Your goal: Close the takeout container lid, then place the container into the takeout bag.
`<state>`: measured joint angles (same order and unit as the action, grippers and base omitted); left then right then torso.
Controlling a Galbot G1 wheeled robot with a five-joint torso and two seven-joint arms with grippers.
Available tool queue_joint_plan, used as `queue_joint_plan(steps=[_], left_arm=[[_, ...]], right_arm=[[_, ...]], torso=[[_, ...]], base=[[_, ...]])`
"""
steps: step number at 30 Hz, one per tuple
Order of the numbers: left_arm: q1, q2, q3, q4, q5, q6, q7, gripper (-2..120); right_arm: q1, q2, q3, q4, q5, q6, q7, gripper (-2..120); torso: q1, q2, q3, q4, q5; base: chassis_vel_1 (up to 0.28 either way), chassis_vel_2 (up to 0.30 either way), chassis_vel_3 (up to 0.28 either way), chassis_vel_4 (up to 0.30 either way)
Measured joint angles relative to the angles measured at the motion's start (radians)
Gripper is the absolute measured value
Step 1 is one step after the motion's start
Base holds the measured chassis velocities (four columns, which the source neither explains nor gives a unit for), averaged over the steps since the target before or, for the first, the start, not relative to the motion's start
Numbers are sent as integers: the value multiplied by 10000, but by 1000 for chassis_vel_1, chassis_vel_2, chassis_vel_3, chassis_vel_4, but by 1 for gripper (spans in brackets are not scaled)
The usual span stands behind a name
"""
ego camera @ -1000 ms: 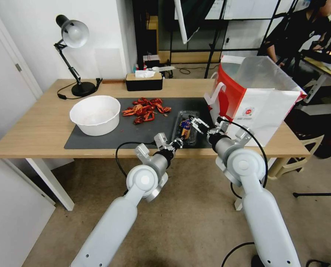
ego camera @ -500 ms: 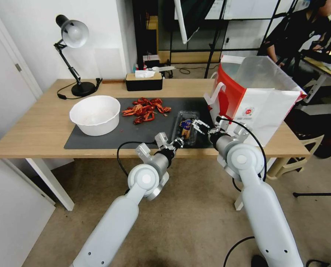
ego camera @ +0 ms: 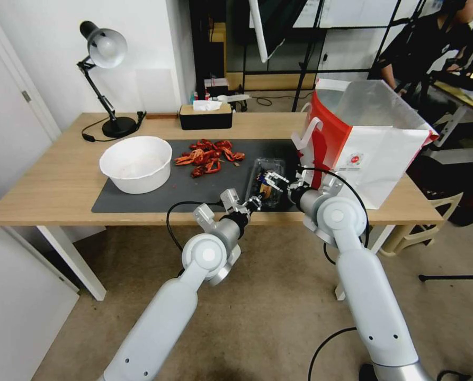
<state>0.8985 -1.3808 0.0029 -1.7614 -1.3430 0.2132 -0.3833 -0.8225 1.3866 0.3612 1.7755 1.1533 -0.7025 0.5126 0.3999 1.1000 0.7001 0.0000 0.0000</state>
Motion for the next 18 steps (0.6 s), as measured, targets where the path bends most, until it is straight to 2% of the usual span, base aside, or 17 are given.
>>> queue_joint_plan(steps=[14,18], left_arm=[[81,16,3,-131,-17,-35,-44,0],[59,-17,11,-152,-17,-39,-58,0]], right_arm=[[236,62,-137,-238,315,-294,522,100],[280,2,-124,-252,458,-294,582,91]], torso=[[0,0,-1,0,0],[0,0,-2,-1,0]], base=[[0,0,0,0],[0,0,0,0]])
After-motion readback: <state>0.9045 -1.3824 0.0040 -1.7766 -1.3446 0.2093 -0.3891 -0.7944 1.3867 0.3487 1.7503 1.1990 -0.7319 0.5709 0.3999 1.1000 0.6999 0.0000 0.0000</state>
